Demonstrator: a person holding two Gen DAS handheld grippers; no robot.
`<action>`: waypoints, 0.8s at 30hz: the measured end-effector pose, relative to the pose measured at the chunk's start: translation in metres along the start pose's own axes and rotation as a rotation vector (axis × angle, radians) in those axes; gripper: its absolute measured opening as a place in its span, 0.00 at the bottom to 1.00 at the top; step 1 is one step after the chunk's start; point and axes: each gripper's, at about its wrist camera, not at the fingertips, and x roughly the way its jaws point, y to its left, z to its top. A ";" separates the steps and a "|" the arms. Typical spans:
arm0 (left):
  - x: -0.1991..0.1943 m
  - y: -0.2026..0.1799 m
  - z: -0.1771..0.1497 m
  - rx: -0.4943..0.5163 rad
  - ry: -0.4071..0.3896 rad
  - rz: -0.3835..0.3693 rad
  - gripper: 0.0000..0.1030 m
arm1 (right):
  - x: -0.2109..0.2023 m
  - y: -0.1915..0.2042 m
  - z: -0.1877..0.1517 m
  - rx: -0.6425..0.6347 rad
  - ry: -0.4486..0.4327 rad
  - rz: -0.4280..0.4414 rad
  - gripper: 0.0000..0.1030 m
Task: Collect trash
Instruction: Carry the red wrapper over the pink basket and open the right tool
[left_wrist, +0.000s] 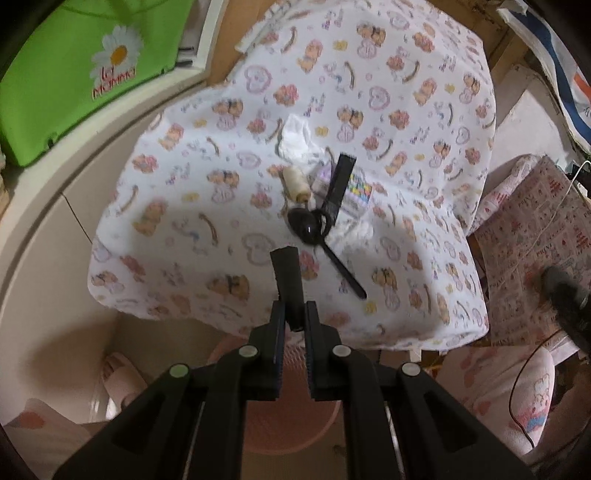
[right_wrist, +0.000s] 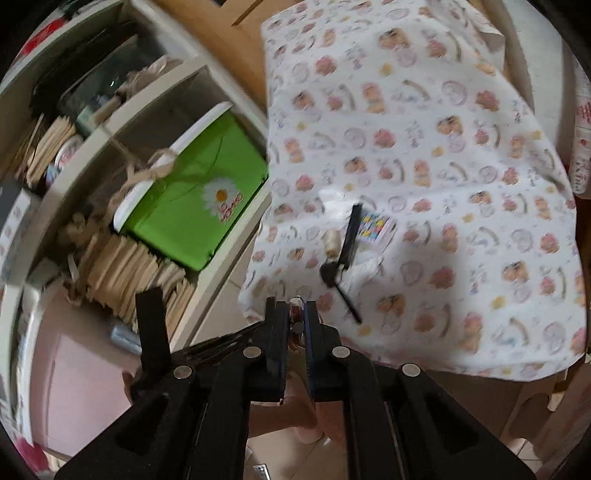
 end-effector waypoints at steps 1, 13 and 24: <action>0.003 0.000 -0.002 0.001 0.013 0.001 0.08 | 0.011 -0.002 -0.007 -0.002 0.023 -0.024 0.09; 0.068 0.005 -0.034 -0.078 0.266 -0.025 0.08 | 0.107 -0.089 -0.074 0.188 0.267 -0.149 0.09; 0.121 0.011 -0.059 -0.130 0.470 0.042 0.12 | 0.164 -0.113 -0.116 0.176 0.377 -0.183 0.09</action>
